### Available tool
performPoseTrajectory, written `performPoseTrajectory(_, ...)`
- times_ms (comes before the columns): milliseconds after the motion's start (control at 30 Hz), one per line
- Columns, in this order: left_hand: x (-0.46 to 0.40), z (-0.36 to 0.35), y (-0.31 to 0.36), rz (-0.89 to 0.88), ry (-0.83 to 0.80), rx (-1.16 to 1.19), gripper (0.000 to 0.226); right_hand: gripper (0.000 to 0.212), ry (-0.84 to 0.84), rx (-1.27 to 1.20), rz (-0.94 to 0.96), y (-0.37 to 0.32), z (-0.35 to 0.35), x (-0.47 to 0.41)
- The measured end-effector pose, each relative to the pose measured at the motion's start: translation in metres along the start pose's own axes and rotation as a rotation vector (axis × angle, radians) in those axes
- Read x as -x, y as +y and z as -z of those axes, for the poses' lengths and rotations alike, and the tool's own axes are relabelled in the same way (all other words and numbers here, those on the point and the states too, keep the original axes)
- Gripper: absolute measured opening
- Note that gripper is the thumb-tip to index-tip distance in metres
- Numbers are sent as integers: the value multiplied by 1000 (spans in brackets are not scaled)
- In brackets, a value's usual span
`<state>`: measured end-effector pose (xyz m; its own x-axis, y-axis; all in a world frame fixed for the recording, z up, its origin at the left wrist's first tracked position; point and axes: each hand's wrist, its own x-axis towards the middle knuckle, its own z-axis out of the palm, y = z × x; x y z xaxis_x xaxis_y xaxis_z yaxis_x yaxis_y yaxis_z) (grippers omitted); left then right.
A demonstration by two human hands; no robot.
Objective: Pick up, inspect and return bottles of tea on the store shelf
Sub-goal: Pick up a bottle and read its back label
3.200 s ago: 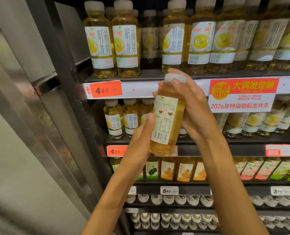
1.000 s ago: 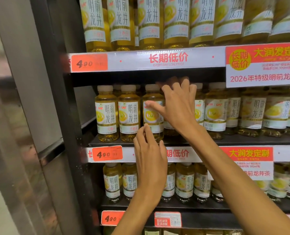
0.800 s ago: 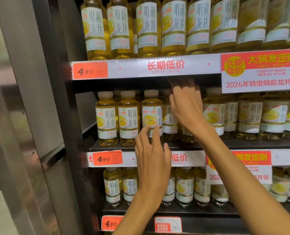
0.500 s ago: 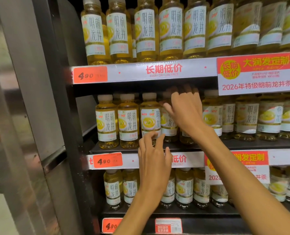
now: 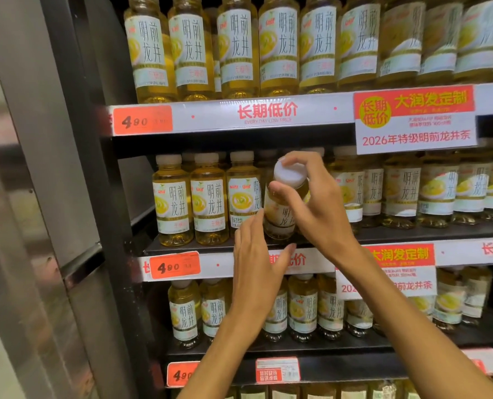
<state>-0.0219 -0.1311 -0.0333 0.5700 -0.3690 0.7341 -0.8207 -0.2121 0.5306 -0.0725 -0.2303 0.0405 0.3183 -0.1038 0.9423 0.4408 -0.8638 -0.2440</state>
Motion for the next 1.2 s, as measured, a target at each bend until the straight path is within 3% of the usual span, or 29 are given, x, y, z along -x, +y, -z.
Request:
performPoseTrajectory(167, 4, 12, 5, 7, -1, 203, 67, 31, 50, -240, -98, -21, 19, -2)
performPoseTrajectory(367, 23, 31, 15, 92, -153, 471, 60, 29, 57, -540, -280, -35, 29, 3)
performPoseTrajectory(567, 54, 43, 26, 203, -245, 721, 31, 26, -131, -810, -527, -34, 29, 11)
performPoseTrajectory(633, 63, 44, 27, 302, -295, 799, 35, 28, -205, -924, -582, -32, 28, 15)
performPoseTrajectory(800, 73, 50, 30, 570, -479, 1016, 71, 30, -263, -1038, -678, -29, 25, 28)
performPoseTrajectory(933, 74, 48, 31, 698, -519, 1288, 45, 29, -270, -1087, -740, -30, 19, 38)
performPoseTrajectory(1033, 77, 44, 32, 746, -539, 1476, 65, 38, -235, -1173, -902, -30, 13, 43)
performPoseTrajectory(1200, 93, 35, 26, 760, -595, 1521, 63, 48, -163, -1357, -1211, -25, 8, 65)
